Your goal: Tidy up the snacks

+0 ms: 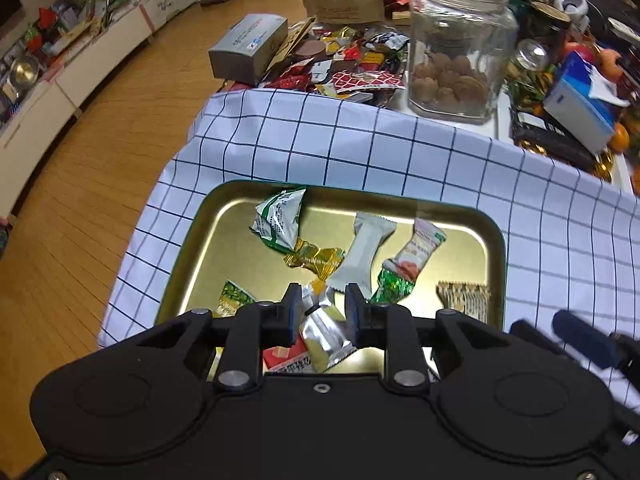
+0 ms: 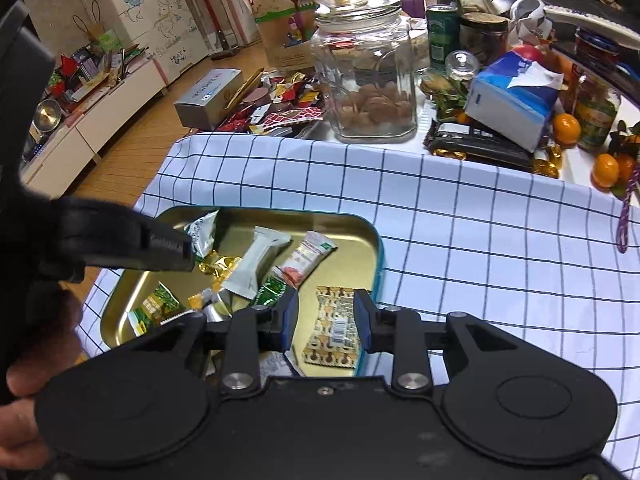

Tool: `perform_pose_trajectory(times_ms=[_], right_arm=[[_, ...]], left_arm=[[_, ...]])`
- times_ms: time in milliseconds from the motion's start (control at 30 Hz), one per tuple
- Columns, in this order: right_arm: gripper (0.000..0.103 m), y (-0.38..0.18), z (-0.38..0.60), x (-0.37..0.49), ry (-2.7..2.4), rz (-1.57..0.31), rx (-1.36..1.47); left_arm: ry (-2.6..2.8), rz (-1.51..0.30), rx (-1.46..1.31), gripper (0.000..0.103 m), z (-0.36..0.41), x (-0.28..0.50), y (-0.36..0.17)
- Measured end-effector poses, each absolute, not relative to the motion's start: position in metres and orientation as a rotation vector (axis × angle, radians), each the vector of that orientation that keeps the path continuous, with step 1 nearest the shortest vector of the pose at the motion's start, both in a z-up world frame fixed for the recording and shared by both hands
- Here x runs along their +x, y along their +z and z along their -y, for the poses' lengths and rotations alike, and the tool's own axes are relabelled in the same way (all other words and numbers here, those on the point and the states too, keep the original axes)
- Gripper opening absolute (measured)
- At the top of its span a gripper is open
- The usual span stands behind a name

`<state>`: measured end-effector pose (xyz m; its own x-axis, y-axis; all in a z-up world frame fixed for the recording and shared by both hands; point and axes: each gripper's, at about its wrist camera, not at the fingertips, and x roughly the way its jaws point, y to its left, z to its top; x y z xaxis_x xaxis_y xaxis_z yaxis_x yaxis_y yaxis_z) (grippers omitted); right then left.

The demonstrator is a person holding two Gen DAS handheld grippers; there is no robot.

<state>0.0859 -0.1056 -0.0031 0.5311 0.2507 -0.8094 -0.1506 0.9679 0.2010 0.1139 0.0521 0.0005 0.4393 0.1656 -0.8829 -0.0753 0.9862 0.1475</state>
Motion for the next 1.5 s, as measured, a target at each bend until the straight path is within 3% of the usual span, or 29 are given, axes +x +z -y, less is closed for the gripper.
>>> perform_pose_trajectory(times_ms=[133, 567, 1500], right_arm=[[0.033, 0.0, 0.121, 0.068, 0.198, -0.961, 0.096], [0.033, -0.001, 0.164, 0.013, 0.085, -0.936, 0.164], [0.034, -0.018, 0.151, 0.007, 0.098, -0.954, 0.143]], left_arm=[[0.166, -1.022, 0.162, 0.034, -0.044, 0.087, 0.008], [0.048, -1.009, 0.118, 0.034, -0.04, 0.02, 0.006], [0.048, -0.989, 0.093, 0.034, -0.041, 0.016, -0.001]])
